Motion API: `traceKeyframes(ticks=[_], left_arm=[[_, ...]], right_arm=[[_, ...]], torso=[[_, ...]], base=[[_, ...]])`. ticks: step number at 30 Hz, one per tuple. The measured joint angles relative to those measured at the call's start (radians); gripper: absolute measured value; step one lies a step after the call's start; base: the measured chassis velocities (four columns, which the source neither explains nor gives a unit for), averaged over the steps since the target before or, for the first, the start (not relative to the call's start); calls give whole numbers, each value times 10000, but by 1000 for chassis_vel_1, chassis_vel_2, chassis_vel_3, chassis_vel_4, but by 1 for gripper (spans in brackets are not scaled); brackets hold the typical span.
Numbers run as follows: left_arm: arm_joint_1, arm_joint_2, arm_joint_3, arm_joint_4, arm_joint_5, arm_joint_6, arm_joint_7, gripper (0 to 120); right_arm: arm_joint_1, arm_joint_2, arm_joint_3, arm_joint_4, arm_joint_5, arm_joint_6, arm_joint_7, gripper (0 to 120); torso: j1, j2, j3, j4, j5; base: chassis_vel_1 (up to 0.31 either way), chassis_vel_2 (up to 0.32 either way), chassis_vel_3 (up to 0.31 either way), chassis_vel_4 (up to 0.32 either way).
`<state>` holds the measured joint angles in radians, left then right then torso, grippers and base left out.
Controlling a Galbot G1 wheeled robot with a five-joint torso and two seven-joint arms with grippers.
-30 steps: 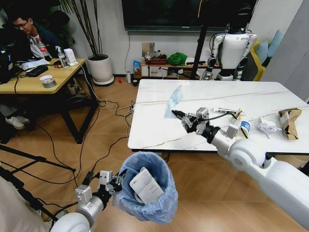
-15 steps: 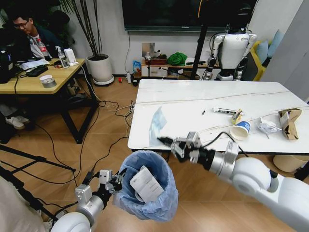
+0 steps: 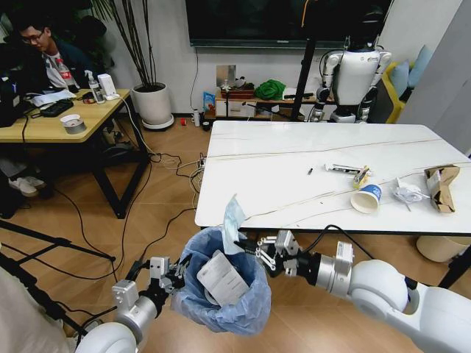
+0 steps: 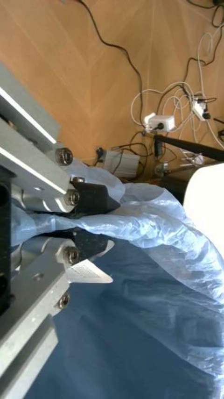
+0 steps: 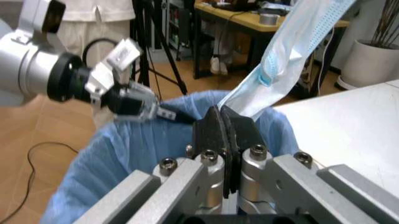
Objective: Pick up the trash bin and place the trash from the table into it.
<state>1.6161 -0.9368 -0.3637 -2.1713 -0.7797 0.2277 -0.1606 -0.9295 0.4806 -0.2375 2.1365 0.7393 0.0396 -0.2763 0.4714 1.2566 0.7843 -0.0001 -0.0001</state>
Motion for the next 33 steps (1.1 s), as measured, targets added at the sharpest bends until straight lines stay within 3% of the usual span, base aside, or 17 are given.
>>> traceKeyframes(ticks=[14, 21, 26, 33], left_arm=[[-1, 13, -9, -14, -26, 15, -22, 0], [16, -33, -16, -29, -6, 17, -25, 0], [20, -42, -19, -41, -1, 18, -28, 0], [19, -66, -31, -51, 4, 20, -33, 0]], right_arm=[[-188, -7, 141, -67, -854, -39, -227, 0], [-273, -17, 157, -20, -1095, -36, -263, 31], [-275, -12, 158, 7, -1108, -35, -276, 41], [-323, 14, 175, 37, -1168, -35, -317, 71]], torso=[[0, 0, 0, 0, 1], [0, 0, 0, 0, 0], [0, 0, 0, 0, 1], [0, 0, 0, 0, 0]], base=[[0, 0, 0, 0], [0, 0, 0, 0], [0, 0, 0, 0], [0, 0, 0, 0]])
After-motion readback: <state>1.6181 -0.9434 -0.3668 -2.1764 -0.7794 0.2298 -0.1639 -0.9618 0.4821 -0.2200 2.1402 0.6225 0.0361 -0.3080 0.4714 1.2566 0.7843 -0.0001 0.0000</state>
